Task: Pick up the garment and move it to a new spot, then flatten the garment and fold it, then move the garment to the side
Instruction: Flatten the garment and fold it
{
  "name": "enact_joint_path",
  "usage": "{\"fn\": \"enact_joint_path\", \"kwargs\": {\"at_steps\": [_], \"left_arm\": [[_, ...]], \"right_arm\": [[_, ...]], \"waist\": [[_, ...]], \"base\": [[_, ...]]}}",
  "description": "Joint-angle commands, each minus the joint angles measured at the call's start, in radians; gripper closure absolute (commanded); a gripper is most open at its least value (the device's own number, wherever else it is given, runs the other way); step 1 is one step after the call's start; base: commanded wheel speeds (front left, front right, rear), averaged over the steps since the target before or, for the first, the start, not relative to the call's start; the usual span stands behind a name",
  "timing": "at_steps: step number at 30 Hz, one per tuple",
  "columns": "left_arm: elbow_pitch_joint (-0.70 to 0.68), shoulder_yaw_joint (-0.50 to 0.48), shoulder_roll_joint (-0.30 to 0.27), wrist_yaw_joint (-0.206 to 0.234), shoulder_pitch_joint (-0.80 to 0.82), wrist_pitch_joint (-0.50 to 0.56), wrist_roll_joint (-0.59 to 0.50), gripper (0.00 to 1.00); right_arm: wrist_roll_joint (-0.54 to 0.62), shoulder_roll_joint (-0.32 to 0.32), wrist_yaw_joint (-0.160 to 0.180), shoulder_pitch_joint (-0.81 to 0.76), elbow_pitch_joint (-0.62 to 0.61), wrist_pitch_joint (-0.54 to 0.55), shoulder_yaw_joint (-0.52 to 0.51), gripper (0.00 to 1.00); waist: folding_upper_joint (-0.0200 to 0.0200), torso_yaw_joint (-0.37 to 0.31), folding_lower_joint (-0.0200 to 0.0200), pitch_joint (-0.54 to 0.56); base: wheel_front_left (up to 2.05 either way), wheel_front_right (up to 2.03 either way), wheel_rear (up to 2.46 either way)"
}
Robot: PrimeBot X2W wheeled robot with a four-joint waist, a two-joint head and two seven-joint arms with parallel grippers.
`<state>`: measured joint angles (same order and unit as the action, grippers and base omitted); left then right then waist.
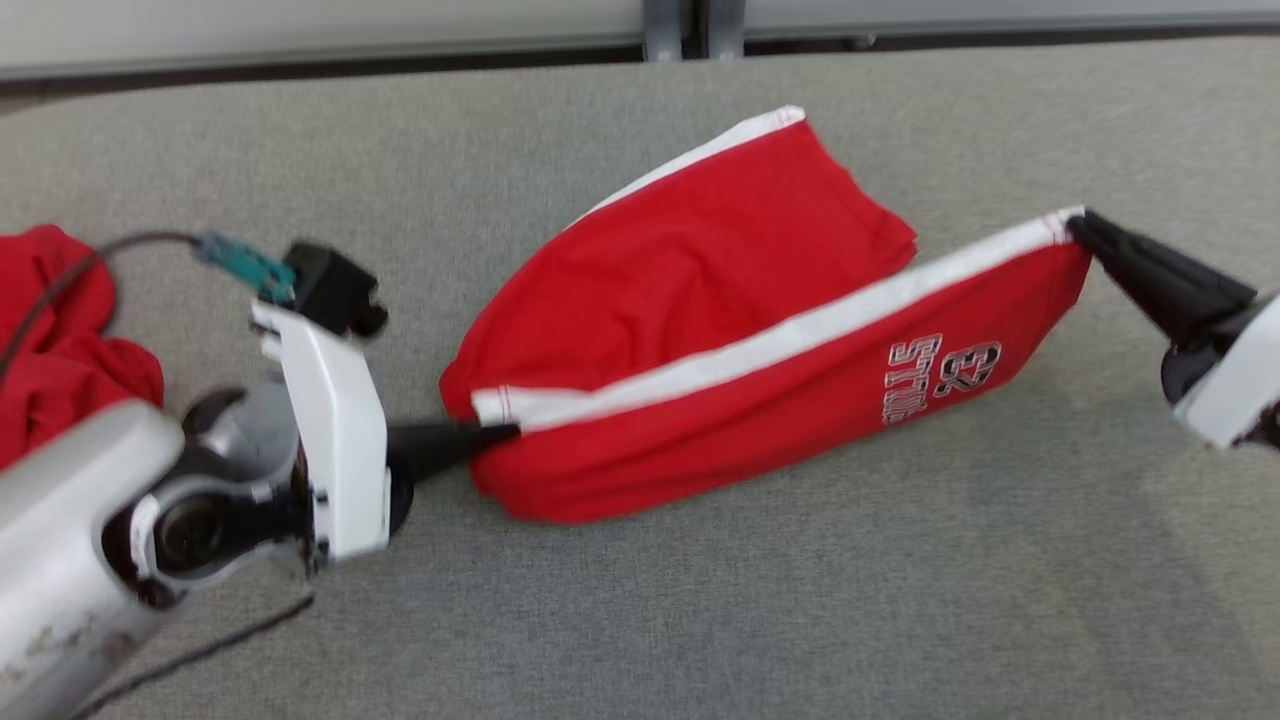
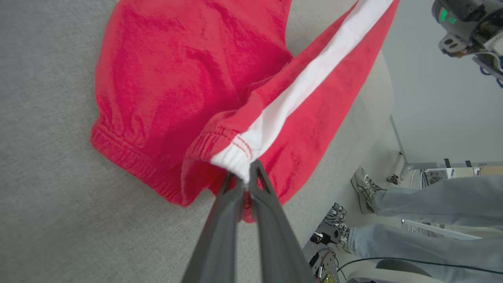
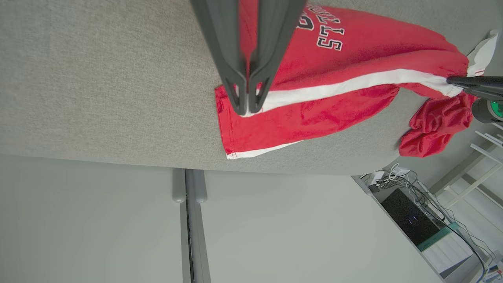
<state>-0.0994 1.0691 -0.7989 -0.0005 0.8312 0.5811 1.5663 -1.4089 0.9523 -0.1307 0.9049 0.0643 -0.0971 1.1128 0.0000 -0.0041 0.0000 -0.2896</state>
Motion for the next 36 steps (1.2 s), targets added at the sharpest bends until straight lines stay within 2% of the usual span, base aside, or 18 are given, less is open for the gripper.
{"fn": "enact_joint_path", "kwargs": {"at_steps": [1, 11, 25, 36], "left_arm": [[0.039, -0.027, 0.025, -0.015, 0.045, -0.009, 0.013, 1.0], [0.226, -0.084, 0.149, -0.065, 0.214, 0.05, 0.051, 1.0], [0.348, -0.121, 0.21, -0.114, 0.272, 0.017, 0.045, 1.0], [0.405, -0.13, 0.242, -0.126, 0.3, -0.008, 0.021, 1.0]], "right_arm": [[-0.003, -0.02, 0.0, 0.044, 0.02, 0.025, -0.008, 1.0], [-0.005, -0.092, 0.0, 0.259, 0.133, 0.116, -0.02, 1.0], [-0.033, -0.12, 0.0, 0.378, 0.263, 0.074, -0.019, 1.0], [-0.04, -0.173, 0.0, 0.441, 0.338, 0.051, 0.011, 1.0]], "waist": [[0.0, 0.033, 0.0, -0.083], [0.0, 0.099, 0.0, -0.238], [0.0, 0.157, 0.0, -0.302], [0.0, 0.179, 0.0, -0.351]], "base": [[0.0, 0.0, 0.0], [0.0, 0.0, 0.0], [0.0, 0.0, 0.0], [0.0, 0.0, 0.0]]}}
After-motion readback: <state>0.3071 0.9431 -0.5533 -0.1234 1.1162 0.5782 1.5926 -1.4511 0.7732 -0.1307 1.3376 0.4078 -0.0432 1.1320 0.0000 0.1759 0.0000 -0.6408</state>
